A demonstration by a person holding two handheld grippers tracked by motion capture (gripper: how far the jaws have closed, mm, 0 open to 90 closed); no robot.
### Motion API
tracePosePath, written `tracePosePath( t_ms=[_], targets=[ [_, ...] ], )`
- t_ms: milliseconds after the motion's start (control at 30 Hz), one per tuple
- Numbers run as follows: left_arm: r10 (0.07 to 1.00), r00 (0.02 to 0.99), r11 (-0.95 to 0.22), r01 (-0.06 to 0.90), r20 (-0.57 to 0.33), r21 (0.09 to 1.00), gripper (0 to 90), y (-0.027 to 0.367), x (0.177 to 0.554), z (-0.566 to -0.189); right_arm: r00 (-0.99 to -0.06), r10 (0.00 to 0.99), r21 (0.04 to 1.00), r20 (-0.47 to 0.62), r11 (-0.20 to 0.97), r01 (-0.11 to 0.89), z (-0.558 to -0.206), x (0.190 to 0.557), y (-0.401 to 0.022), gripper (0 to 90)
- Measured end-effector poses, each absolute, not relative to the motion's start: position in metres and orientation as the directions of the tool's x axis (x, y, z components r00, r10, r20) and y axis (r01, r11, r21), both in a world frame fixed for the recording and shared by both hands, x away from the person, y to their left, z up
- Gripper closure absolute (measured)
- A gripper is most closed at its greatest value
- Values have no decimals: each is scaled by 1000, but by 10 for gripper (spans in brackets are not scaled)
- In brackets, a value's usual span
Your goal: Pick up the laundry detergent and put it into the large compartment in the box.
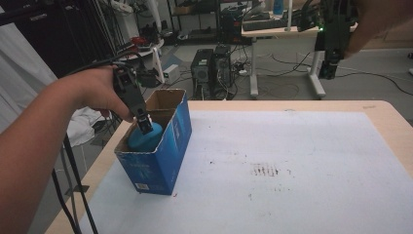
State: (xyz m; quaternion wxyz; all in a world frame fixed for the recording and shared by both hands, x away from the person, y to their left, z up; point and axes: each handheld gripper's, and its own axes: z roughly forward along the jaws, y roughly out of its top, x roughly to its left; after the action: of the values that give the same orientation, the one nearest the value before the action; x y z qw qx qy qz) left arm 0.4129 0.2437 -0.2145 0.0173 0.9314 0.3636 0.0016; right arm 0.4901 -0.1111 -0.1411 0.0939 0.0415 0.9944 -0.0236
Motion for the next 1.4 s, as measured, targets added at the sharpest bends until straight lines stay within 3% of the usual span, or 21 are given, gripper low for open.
tracePosePath(
  t_ms=[267, 533, 633, 867, 1400],
  targets=[
    [637, 770, -771, 636, 32, 42, 107, 228, 411, -191, -980, 78, -33, -184, 996, 86, -142, 489, -114, 23],
    [522, 852, -852, 520, 35, 60, 53, 201, 409, -180, -978, 95, -35, -184, 994, 103, -142, 488, -120, 23],
    [488, 872, -872, 486, 37, 56, 17, 189, 409, -180, -979, 92, -40, -181, 994, 101, -142, 487, -122, 23],
    [382, 923, -924, 381, 35, 38, 17, 164, 410, -188, -979, 107, -32, -174, 993, 114, -143, 486, -127, 23],
    [239, 971, -971, 239, -8, -9, 17, 127, 412, -212, -980, 113, -27, -164, 993, 119, -145, 472, -132, 23]
  ],
)
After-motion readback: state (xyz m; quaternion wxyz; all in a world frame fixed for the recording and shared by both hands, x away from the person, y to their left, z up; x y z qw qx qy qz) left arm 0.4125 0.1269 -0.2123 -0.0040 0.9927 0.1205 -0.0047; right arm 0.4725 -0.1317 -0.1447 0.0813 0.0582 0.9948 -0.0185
